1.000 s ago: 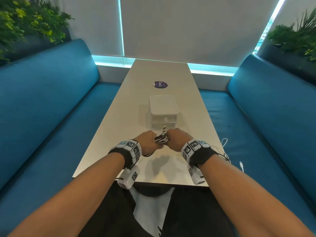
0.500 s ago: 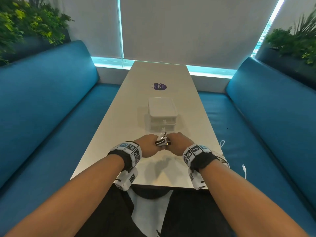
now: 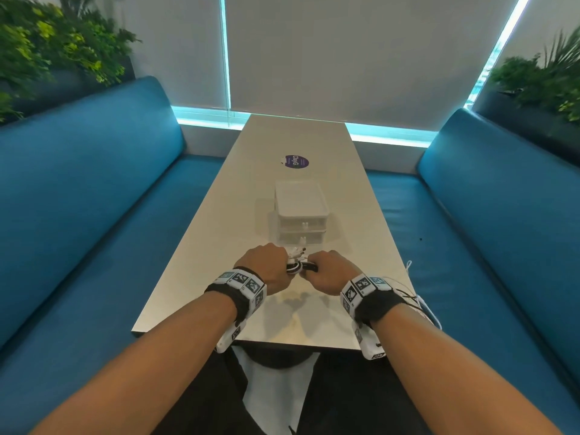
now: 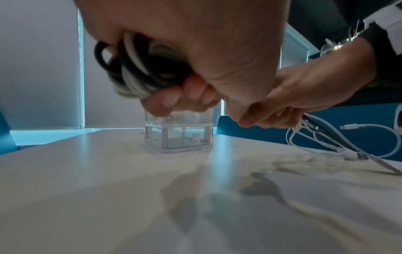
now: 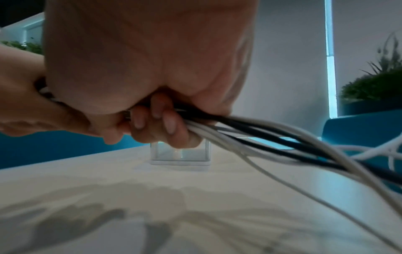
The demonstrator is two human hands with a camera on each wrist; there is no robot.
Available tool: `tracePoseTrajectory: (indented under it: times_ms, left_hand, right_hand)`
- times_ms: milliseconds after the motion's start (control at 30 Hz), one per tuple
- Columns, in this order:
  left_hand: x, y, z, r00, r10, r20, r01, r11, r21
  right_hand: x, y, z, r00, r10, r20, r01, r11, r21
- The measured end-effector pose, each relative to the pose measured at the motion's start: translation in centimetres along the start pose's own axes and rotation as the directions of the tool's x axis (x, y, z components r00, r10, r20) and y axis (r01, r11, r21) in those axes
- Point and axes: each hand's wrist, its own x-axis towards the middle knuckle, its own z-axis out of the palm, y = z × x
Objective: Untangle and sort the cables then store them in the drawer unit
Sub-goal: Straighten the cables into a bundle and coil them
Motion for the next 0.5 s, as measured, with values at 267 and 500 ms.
tracePoseTrajectory:
  times_ms: [267,500]
  left_hand:
    - [0.1,-0.9,0.8,0.994,-0.096,-0.046,0.087,0.983,-0.162]
    - [1.8,-3.2,0.1,0.927,-0.360,-0.101,0.257,0.810,-0.528]
  right_hand:
    - [-0.1,-0.7,-0.5,0.998,-0.054,-0.041,0.056,0.998,0.028]
    - [0.0,-1.1,-1.0,0.999,-0.033,-0.021,0.035,0.994,0.107]
